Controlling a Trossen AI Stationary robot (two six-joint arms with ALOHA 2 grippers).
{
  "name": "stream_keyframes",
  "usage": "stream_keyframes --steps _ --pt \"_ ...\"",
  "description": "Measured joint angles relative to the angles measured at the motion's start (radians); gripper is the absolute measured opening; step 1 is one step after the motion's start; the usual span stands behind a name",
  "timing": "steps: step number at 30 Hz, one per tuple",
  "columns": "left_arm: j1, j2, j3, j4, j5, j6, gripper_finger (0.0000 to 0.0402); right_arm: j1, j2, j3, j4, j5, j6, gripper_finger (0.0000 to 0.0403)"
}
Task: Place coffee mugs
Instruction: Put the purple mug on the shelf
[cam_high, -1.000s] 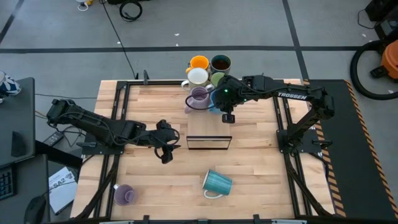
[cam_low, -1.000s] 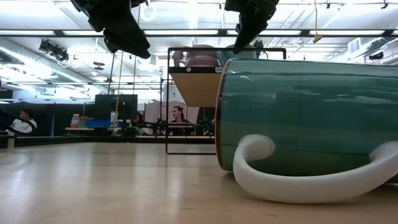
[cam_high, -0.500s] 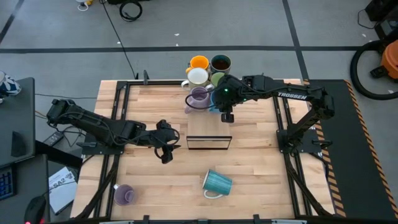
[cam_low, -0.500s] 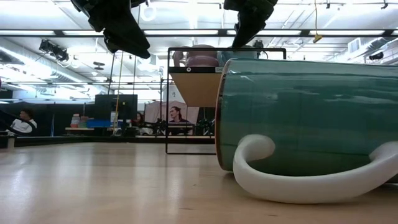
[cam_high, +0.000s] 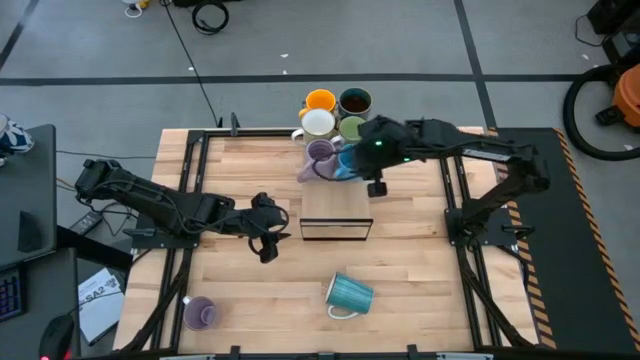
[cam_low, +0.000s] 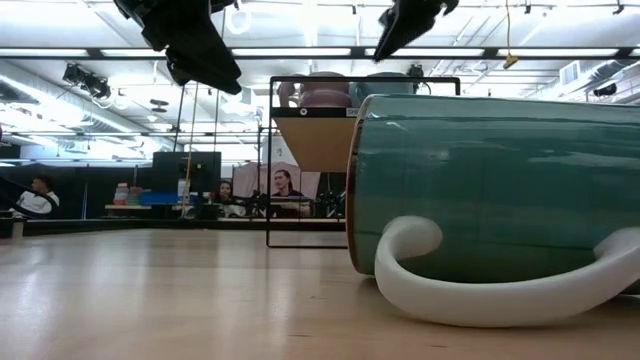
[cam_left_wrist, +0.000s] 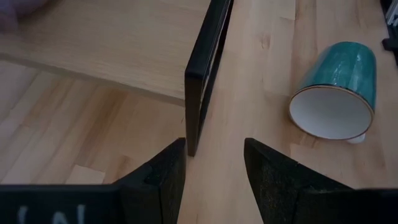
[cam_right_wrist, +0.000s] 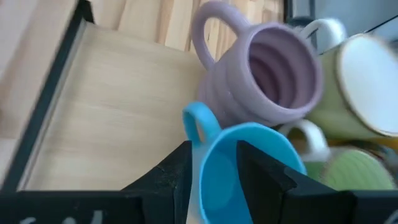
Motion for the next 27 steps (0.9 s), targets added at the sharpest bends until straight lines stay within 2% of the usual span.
stream_keyframes --steps 7,11,16,19,23,27 --pt "0.000 0.000 0.012 -0.003 0.092 -0.073 0.0169 0.024 -0.159 -0.007 -0.119 -0.045 0.047 0.0130" --pt "0.000 0.000 0.071 -0.021 0.191 -0.076 0.0169 0.023 -0.260 -0.095 -0.085 -0.124 0.090 0.0131" --pt "-0.003 0.000 0.190 -0.180 0.276 -0.086 0.0169 0.023 -0.366 -0.260 0.030 -0.159 0.080 0.0130" --pt "-0.022 0.000 0.262 -0.325 0.286 -0.146 0.0169 0.023 -0.407 -0.339 0.080 -0.159 0.081 0.0131" --pt "-0.088 0.000 0.328 -0.486 0.290 -0.275 0.0169 0.023 -0.442 -0.415 0.106 -0.159 0.081 0.0131" --pt "-0.187 0.000 0.330 -0.544 0.304 -0.402 0.0169 0.023 -0.448 -0.456 0.112 -0.159 0.081 0.0130"
